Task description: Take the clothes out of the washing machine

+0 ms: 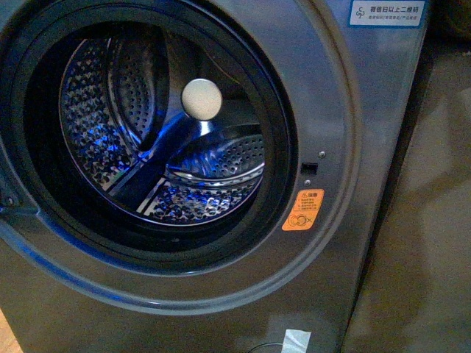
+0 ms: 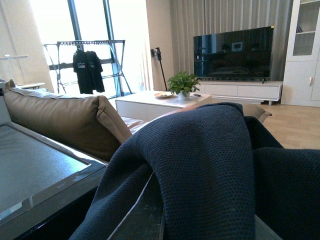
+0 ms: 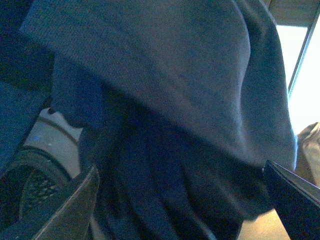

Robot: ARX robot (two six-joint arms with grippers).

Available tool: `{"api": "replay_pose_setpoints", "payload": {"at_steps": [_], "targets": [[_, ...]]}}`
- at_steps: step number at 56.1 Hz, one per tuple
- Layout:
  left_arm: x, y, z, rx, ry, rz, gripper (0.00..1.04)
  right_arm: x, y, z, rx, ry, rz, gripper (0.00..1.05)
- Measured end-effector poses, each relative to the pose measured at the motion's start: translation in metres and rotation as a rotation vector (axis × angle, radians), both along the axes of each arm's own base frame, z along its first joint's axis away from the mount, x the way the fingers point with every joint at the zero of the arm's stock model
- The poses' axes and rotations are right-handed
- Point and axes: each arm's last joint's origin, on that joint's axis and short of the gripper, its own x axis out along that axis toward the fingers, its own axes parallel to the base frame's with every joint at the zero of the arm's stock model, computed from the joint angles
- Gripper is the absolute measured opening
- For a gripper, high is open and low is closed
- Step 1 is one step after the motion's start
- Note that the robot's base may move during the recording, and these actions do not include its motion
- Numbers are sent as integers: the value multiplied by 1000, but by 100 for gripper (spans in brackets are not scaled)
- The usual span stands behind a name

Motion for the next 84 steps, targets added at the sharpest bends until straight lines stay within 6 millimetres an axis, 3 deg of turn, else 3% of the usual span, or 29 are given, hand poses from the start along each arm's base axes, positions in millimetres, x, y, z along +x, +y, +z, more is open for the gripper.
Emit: {"api": "replay_pose_setpoints", "payload": {"at_steps": [15, 30, 43, 59, 84], "targets": [[0, 0, 0, 0, 0, 0, 13, 19, 12, 19, -118, -74, -35, 97], [0, 0, 0, 0, 0, 0, 13, 30, 32, 15, -132, 72, 176, 97], [0, 0, 0, 0, 1, 1, 13, 23, 41, 16, -76, 137, 287, 97], [0, 0, 0, -1, 1, 3, 13, 34, 57, 20, -5, 122, 250, 97], [1, 1, 0, -2, 2, 12, 13, 80, 96, 28, 152, 80, 147, 97]]}}
